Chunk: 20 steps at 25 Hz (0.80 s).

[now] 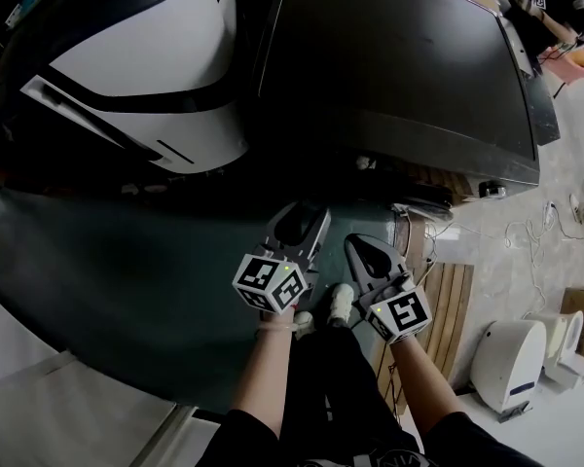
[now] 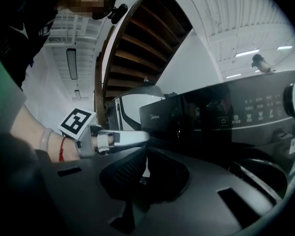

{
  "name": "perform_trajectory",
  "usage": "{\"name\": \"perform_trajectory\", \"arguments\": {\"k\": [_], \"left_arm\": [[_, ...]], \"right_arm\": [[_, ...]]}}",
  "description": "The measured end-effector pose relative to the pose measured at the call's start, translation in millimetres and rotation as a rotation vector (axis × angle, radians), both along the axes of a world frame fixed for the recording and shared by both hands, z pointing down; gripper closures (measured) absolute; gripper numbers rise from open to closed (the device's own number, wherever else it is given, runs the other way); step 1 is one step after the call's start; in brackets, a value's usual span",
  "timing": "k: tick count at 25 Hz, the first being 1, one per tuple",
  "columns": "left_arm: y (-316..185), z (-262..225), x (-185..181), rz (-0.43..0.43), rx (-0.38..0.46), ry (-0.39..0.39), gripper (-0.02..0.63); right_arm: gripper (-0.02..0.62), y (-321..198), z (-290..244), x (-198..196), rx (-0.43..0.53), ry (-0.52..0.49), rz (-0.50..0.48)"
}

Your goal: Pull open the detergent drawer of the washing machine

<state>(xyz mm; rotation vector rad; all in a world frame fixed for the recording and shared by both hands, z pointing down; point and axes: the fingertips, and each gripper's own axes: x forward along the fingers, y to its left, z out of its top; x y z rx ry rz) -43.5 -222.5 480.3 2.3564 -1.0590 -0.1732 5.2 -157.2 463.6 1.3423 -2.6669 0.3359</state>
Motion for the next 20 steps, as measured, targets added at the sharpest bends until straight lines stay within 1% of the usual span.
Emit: {"name": "perform_trajectory", "arguments": {"k": [4,8,13,15,18,20], "left_arm": [[-14.3,1.9,3.4,-0.015,-0.017,0.096,0.445],[-27.6,4.5,4.6,-0.022,-0.018,0.168,0.445],[-41.9,4.9,3.1,-0.039,0.005,0.278,0.445],[-46.5,2.5,3.5,-0.051,-0.009,0.349,0.445],[-50.1,-2.0,2.5,-0.06,-0.015,0.487,0.445],[-52.8,-2.8,0.6,-0.072,-0.017,0.562,0.445]], "right_arm": [[0.581,-5.9,12.5,6.0,-0.014,-0.006,0.009],[0.581,-10.6,23.1,11.0,-0.033,-0.015,0.024],[0.581,-16.6,31.8,10.1,-0.043,-0.039,0.027],[0.581,-16.8,39.6,11.2,-0.055,-0.023,0.023],[0.581,-18.0,45.1,10.4,-0.063,-0.017,0.016],[0.581,-18.8,47.4,9.8,-0.068,-0.02,0.011]]}}
